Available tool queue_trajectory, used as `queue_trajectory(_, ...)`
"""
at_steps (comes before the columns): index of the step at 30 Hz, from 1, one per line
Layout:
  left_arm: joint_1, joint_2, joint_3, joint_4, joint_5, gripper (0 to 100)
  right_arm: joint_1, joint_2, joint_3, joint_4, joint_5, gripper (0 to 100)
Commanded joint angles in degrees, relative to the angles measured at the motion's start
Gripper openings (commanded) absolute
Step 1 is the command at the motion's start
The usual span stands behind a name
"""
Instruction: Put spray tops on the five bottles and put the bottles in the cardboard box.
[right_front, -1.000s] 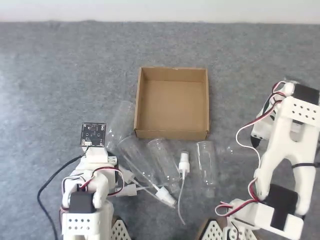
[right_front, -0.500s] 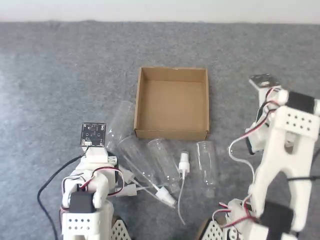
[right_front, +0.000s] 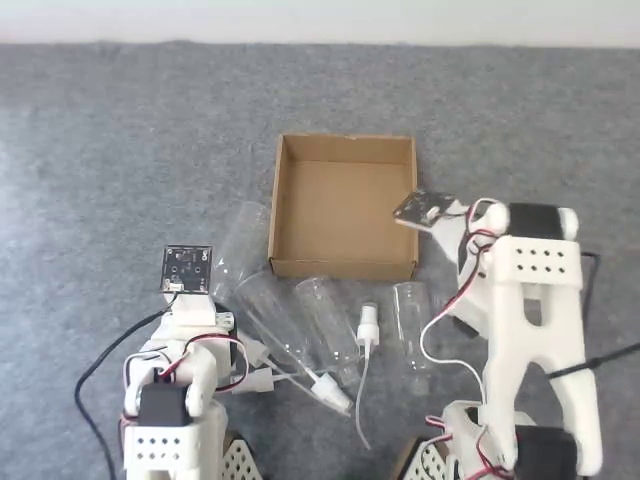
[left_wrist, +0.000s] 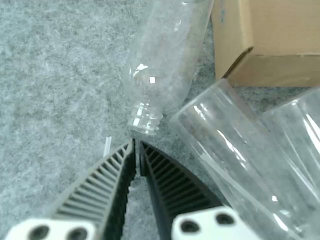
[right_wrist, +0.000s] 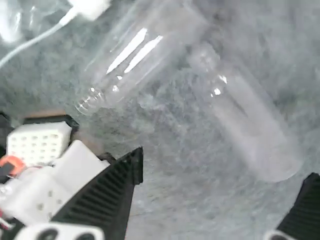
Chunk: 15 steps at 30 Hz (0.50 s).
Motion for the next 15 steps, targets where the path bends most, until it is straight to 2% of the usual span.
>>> queue_trajectory(1,-0.18,-0.97,-0.75,0.26,-0.09,1,-0.75,-3.21,1.14,-4.88,6.07,42.9)
queue_trajectory(6,-0.18,-0.97,-0.75,0.26,-0.09,1,-0.75,-3.21,3.08,-7.6,11.25,42.8)
queue_trajectory(11,-0.18,-0.97,-0.75,0.26,-0.09,1,-0.84,-3.12,4.84,-11.47,12.04,42.8)
queue_trajectory(15,-0.18,-0.97,-0.75,0.26,-0.09,1,-0.84,-3.12,9.67,-18.51,12.04,42.8)
